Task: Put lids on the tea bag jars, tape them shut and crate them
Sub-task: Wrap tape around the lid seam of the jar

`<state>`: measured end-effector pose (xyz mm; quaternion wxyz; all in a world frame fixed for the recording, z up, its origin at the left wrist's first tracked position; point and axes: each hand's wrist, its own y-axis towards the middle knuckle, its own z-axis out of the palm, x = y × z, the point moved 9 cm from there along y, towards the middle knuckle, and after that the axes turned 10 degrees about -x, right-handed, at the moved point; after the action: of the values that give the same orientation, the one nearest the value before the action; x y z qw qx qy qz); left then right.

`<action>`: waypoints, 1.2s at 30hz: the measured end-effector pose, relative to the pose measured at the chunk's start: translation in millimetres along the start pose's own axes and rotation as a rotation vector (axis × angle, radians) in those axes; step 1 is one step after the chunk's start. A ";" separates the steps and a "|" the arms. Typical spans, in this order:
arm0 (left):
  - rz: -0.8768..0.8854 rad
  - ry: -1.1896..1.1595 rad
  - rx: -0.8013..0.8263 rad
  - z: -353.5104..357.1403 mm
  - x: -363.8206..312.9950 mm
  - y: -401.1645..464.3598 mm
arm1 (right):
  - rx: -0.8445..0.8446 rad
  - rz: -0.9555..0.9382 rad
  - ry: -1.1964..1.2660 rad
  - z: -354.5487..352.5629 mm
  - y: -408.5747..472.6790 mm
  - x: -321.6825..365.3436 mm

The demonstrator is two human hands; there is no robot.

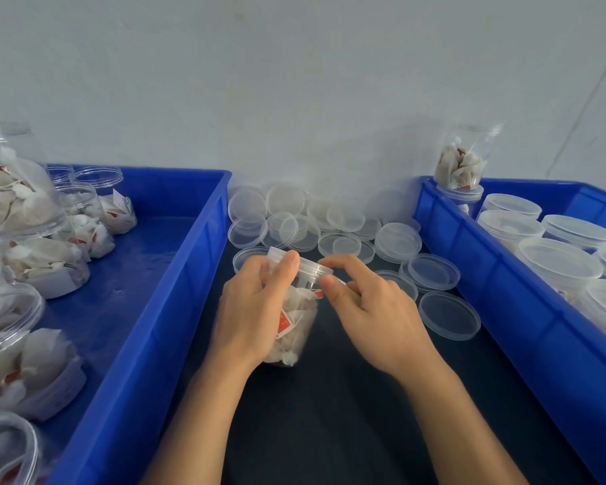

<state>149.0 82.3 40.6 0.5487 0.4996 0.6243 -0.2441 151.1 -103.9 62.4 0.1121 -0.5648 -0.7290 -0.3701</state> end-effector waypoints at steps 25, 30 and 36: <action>0.118 0.116 -0.106 -10.5 -2.2 3.3 | 0.029 -0.006 0.110 1.2 -6.2 9.9; 0.086 0.058 -0.077 -12.1 4.5 5.6 | -0.055 -0.043 0.013 -10.0 -2.8 8.2; 0.068 0.021 -0.053 -10.6 6.3 8.4 | -0.096 -0.079 -0.074 -12.0 -1.4 9.1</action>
<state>152.5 96.8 39.8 0.5632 0.5082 0.6190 -0.2033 143.7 -105.3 75.5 0.0429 -0.5537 -0.7357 -0.3876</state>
